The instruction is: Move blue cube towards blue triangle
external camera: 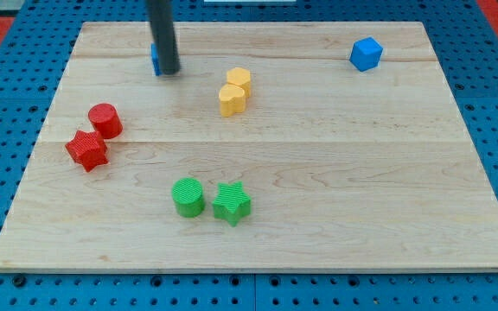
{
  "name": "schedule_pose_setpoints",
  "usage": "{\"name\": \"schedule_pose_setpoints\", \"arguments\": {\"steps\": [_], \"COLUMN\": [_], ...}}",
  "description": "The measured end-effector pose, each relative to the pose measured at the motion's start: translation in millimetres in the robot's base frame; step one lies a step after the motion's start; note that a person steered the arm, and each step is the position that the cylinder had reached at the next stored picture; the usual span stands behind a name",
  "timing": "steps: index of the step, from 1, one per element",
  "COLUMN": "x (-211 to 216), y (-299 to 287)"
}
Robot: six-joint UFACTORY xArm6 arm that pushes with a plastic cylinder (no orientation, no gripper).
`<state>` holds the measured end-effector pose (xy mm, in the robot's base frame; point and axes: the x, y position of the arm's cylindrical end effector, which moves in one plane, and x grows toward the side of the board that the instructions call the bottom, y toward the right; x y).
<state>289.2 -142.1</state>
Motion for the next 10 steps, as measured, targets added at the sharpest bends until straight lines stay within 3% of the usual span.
{"name": "schedule_pose_setpoints", "arguments": {"steps": [1,2,4,5,6,7,10], "x": [-18,-15,-41,-61,-41,-10,-53], "y": [-41,-1,250,343,408,351,72]}}
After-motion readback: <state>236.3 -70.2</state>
